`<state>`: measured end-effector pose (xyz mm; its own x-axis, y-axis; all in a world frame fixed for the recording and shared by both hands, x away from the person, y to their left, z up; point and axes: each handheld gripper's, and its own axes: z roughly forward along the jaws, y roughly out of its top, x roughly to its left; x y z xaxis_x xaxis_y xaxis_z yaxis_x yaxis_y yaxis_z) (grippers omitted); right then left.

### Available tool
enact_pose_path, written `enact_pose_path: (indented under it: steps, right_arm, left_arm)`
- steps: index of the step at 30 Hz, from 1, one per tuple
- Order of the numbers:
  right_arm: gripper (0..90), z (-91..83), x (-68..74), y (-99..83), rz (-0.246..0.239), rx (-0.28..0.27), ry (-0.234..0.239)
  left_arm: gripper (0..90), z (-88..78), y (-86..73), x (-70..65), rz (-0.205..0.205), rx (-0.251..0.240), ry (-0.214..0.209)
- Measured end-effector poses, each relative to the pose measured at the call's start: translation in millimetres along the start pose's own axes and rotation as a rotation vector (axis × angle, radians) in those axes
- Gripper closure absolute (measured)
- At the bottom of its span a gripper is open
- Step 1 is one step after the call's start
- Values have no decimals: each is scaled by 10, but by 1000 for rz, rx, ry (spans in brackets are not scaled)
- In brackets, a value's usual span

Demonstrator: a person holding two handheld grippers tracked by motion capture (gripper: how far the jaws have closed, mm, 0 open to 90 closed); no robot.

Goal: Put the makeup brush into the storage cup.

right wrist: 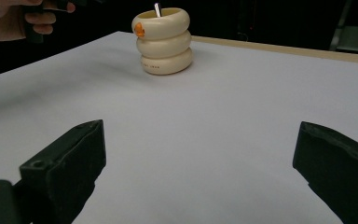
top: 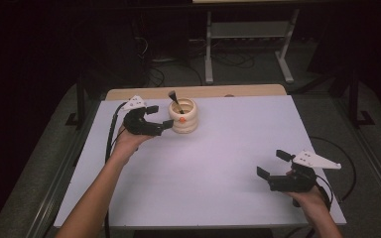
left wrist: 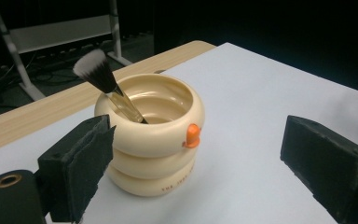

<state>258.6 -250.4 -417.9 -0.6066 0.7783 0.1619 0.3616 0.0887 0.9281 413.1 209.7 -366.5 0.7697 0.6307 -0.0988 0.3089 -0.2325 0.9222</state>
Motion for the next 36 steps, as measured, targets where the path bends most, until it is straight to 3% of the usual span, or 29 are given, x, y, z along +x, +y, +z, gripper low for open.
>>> enact_pose_path:
  steps: [17,36]
  right_arm:
    - [20,-14,-3,5,-1,-4,-2]
    - [20,-26,3,11,0,-7,-2]
  left_arm:
    - [89,-244,-186,-162,-17,-18,-12]
    - [89,-599,-415,-315,-27,-46,10]
